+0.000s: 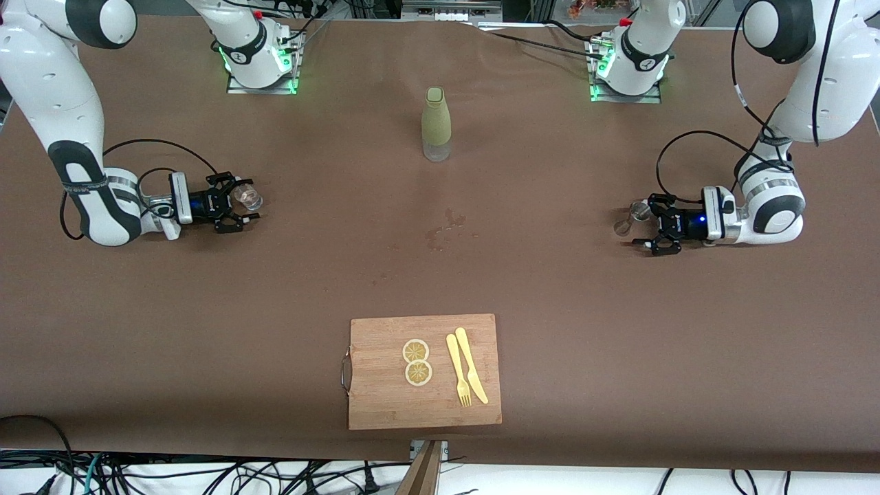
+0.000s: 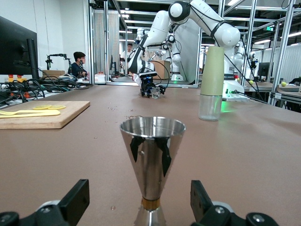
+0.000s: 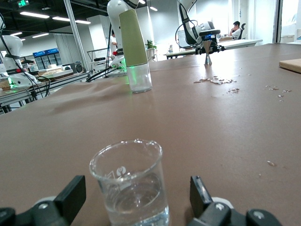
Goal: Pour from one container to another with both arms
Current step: 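Close the right gripper on the beaker while the left gripper grasps the jigger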
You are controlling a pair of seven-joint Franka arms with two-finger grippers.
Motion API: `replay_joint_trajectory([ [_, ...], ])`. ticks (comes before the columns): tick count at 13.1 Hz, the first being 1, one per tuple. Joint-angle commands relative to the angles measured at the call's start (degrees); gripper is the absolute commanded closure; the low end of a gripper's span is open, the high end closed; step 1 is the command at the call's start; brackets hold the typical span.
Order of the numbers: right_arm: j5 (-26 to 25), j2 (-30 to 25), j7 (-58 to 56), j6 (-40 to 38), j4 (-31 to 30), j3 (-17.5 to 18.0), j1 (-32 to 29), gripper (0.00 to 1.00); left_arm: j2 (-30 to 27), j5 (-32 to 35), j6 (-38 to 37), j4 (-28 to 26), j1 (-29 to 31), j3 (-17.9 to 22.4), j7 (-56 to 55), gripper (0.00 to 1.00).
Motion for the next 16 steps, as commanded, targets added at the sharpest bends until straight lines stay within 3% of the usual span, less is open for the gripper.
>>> replay_joint_trajectory([
  [1,1.1,0.4,-7.5,-0.4,-1.3,-0.1,0.1,0.13,2.0,-1.2,-0.4,-0.3,-0.4,0.7,16.9,0.17],
  [3,1.2,0.4,-7.5,-0.3,-1.1,0.1,0.4,0.24,2.0,-1.0,-0.4,-0.3,-0.4,0.7,16.9,0.23],
  [4,1.6,0.4,-7.5,-0.3,-1.1,0.8,0.5,0.37,2.0,-1.0,-0.4,-0.5,-0.4,0.7,16.9,0.25],
  [6,2.2,0.4,-7.5,-0.2,-0.9,1.0,0.6,0.77,2.0,-1.0,-0.4,-0.5,-0.4,0.7,17.0,0.35],
  [7,2.2,0.4,-7.5,-0.2,-0.9,1.0,0.7,0.89,2.0,-1.0,-0.4,-0.5,-0.4,0.7,17.9,0.43],
  [10,2.2,0.4,-7.5,-0.5,-0.7,1.0,0.7,0.97,1.9,-0.8,-0.5,-0.7,-0.3,0.8,19.7,0.56],
  [16,2.7,-0.3,-6.1,-4.0,1.6,2.9,0.9,1.0,1.9,-0.5,-0.6,-1.0,0.0,0.9,19.5,0.56],
])
